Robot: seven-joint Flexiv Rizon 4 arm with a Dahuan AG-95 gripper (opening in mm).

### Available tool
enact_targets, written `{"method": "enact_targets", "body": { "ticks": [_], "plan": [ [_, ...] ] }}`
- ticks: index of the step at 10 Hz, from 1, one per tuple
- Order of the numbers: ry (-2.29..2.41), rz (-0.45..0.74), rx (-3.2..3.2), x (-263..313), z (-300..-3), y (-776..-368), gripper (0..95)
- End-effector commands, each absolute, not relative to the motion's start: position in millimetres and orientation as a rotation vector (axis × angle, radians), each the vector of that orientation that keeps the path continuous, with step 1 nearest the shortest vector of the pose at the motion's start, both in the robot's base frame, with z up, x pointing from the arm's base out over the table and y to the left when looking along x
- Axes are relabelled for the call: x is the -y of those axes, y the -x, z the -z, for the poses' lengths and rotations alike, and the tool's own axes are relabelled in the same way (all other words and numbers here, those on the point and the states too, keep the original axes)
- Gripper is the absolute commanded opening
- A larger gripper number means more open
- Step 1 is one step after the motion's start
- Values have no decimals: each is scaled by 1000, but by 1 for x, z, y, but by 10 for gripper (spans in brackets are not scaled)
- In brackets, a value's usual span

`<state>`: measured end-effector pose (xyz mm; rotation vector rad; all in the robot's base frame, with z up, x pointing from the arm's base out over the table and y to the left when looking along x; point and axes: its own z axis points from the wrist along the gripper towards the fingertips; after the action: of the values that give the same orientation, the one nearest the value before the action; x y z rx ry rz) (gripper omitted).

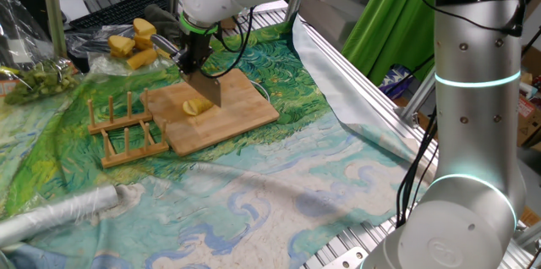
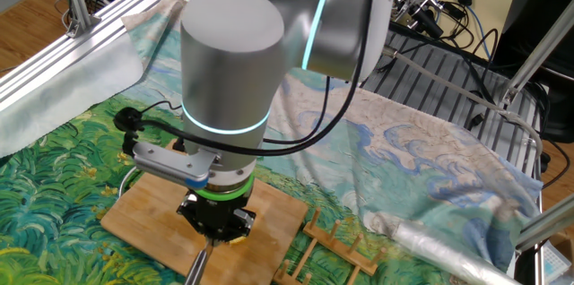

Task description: Chop the potatoes

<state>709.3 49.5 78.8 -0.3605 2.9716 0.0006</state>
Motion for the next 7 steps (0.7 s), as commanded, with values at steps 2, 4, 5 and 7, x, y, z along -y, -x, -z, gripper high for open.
{"method": "enact_targets", "body": {
  "ticks": [2,4,5,7],
  "plan": [
    [353,0,-2976,-49,-78,-709,0],
    [353,-1,-2976,-49,-78,-709,0],
    [352,-1,-2976,-50,-77,-708,0],
    [348,-1,-2978,-51,-73,-705,0]
  ]
}}
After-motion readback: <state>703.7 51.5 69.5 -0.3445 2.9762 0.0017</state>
